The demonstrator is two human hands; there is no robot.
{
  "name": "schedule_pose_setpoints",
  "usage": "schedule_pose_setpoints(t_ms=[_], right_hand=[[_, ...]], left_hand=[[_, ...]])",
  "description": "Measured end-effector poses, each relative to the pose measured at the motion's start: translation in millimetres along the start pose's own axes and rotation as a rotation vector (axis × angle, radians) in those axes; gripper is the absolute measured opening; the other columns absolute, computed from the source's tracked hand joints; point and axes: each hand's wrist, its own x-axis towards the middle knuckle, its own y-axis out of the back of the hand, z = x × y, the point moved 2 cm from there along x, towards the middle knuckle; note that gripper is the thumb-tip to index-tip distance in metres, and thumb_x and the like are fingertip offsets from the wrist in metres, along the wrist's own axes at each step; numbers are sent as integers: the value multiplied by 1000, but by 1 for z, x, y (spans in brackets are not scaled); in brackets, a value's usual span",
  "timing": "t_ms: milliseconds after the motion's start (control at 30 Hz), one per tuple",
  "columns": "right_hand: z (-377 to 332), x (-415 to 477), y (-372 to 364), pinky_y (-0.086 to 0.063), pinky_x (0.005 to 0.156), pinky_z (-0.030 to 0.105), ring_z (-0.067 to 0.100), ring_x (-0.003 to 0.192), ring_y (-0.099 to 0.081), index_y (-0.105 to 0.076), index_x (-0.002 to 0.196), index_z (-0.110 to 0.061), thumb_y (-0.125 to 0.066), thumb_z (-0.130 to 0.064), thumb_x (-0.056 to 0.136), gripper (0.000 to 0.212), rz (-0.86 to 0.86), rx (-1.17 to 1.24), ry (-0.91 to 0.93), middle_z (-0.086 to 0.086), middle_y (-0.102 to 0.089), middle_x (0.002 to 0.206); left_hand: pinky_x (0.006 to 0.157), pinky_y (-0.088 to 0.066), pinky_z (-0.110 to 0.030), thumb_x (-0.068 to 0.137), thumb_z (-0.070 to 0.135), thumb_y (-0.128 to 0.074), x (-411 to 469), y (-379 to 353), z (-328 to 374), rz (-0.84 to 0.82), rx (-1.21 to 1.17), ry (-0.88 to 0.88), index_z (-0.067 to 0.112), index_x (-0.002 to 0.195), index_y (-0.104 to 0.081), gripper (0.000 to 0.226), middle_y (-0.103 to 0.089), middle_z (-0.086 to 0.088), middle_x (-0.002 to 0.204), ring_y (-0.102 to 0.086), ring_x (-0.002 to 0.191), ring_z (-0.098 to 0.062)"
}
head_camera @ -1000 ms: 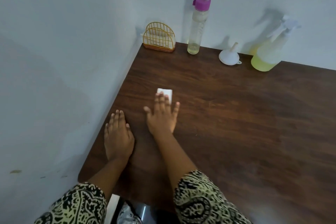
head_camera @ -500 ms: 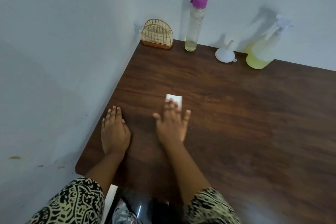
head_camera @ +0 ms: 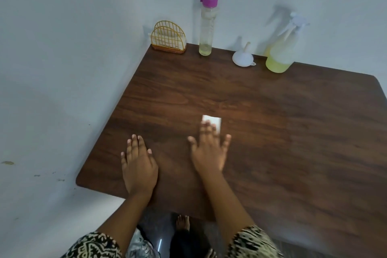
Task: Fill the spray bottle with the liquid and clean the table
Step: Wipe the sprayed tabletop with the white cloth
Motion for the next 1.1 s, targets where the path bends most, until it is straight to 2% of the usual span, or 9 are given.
schedule_pose_setpoints(t_ms=[100,200,333,467,600,733,967,1033,1100], right_hand=[[69,-3,20,11,114,54,13,149,1,1,153,-19,-21,-55,97,70,14,-44,-192,-3,-1,162],[60,-7,21,11,114,53,16,149,6,5,152,-14,-18,-56,97,73,-2,-42,-250,1,3,162],[-43,-13,-9,17,113,47,18,149,2,2,153,-13,-30,-52,97,76,-23,66,35,5,0,162],[-101,-15,-22,26,107,46,15,148,10,3,152,-15,-21,-50,100,67,-147,19,284,2,6,162],[-37,-17,-12,22,109,47,14,149,4,2,153,-15,-24,-53,98,71,-10,30,52,1,2,162],[-15,-19,-4,19,112,49,17,148,10,5,152,-12,-19,-54,98,73,-22,2,-109,2,7,161],[-124,-11,-28,25,107,45,17,148,6,-3,153,-15,-22,-50,100,67,-153,-9,368,3,0,162],[-113,-5,-27,26,107,45,16,149,6,-5,153,-18,-20,-50,100,64,-143,-30,400,-1,-1,162],[-79,-4,-21,24,108,47,15,149,5,-4,154,-19,-20,-51,100,65,-90,-6,288,-2,-1,162]], left_hand=[[117,-15,-50,99,22,-40,-10,1,-2,11,16,24,5,148,-33,52,-30,-11,157,-22,147,-25],[116,-12,-54,98,21,-43,-11,4,-1,27,-12,96,4,149,-31,54,-28,-14,157,-21,147,-28],[117,-5,-53,98,14,-40,-10,9,-6,79,-134,201,5,149,-30,53,-30,-11,157,-20,148,-24],[117,-4,-51,97,9,-40,-14,10,-11,110,-165,198,6,147,-36,50,-34,-9,155,-23,147,-21],[117,-5,-52,94,6,-42,-15,10,-10,126,-174,200,6,145,-39,51,-36,-9,154,-25,146,-22],[118,-6,-52,95,7,-42,-11,10,-9,114,-165,180,6,145,-39,50,-34,-9,155,-23,147,-23],[118,-6,-48,94,7,-39,-9,12,-12,109,-172,192,6,146,-39,51,-32,-7,156,-20,148,-19],[118,-6,-48,94,7,-39,-11,12,-10,101,-138,177,7,146,-37,53,-31,-7,157,-19,148,-19],[118,-8,-49,93,7,-40,-11,11,-9,103,-122,170,7,147,-37,53,-30,-6,157,-19,148,-19]])
